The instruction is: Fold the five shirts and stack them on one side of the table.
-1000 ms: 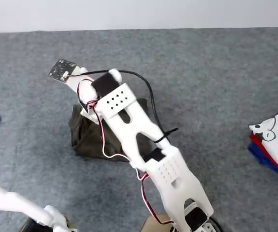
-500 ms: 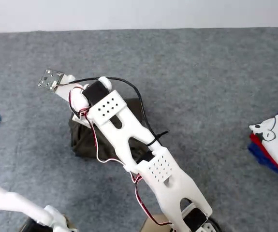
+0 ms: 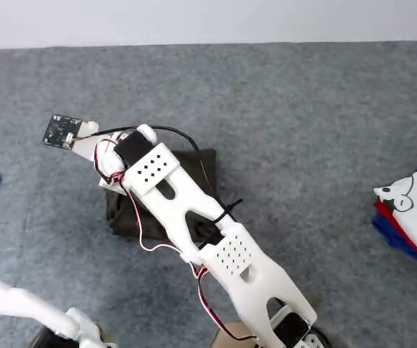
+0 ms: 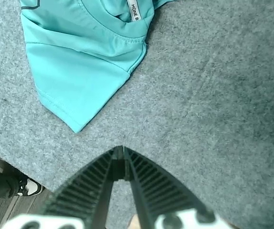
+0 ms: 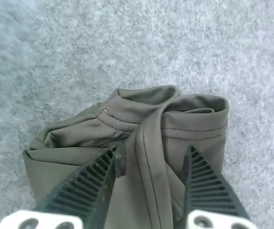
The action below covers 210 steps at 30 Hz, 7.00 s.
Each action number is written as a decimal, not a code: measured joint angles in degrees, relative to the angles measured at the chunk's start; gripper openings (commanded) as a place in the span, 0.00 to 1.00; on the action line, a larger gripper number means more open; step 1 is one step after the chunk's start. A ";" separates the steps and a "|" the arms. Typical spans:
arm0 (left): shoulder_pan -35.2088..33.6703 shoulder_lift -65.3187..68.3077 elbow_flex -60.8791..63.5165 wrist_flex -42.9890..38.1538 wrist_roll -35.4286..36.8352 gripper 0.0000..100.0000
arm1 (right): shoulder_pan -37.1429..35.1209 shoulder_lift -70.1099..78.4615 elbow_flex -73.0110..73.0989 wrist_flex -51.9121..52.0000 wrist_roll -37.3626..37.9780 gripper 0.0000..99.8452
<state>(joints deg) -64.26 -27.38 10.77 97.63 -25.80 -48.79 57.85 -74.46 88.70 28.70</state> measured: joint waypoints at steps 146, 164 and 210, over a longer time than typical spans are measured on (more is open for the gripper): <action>55.30 31.21 4.22 1.05 -2.20 0.01 | 54.33 -107.34 87.12 11.78 -1.58 0.07; 66.20 36.22 -9.49 -8.00 11.16 0.15 | 54.33 -107.34 87.12 11.78 -1.58 0.07; 65.32 32.97 -1.05 0.18 5.63 0.01 | 54.33 -107.34 87.12 11.87 -1.58 0.07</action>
<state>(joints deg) 1.05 5.58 9.71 97.80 -20.18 5.54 -49.49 12.66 100.57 27.12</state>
